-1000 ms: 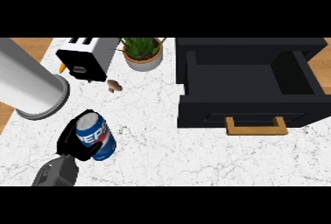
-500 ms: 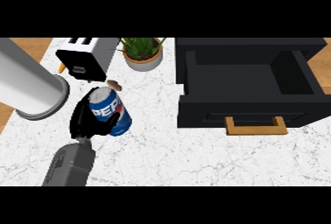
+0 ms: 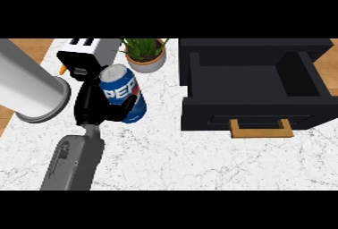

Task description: Pick up the can, place it into the drawer and close the drawer

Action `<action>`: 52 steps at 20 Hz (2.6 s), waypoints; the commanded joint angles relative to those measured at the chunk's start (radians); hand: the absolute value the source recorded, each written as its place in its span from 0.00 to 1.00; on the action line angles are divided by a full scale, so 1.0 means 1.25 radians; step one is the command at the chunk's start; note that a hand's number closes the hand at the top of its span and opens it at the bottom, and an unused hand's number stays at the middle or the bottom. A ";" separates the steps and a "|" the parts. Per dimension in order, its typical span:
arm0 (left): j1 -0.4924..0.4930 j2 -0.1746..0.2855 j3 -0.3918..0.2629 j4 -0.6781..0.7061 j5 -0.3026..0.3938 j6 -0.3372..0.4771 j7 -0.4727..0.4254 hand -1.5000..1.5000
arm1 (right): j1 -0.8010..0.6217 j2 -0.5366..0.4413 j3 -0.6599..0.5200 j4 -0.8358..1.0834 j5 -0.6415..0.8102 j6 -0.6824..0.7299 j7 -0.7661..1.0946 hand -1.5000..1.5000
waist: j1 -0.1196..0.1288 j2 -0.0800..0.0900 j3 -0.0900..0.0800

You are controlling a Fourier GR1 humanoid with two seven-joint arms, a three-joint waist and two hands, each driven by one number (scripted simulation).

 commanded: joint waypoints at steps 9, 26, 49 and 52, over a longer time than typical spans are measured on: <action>-0.192 -0.002 -0.056 -0.035 -0.051 0.141 0.135 1.00 | 0.001 -0.030 -0.050 0.054 -0.049 0.035 -0.006 0.00 | -0.005 0.001 0.000; -0.537 -0.002 -0.105 0.248 -0.003 0.317 0.129 1.00 | -0.053 -0.014 -0.019 0.050 -0.001 0.017 -0.001 0.00 | -0.012 0.003 0.000; -0.814 -0.002 -0.294 0.595 0.310 0.429 0.005 1.00 | -0.067 -0.003 0.022 0.011 0.015 -0.014 0.034 0.00 | -0.035 0.007 0.001; -0.858 -0.002 -0.342 0.650 0.351 0.470 0.001 1.00 | -0.093 -0.016 0.050 -0.007 0.021 -0.040 0.078 0.00 | -0.059 0.014 0.001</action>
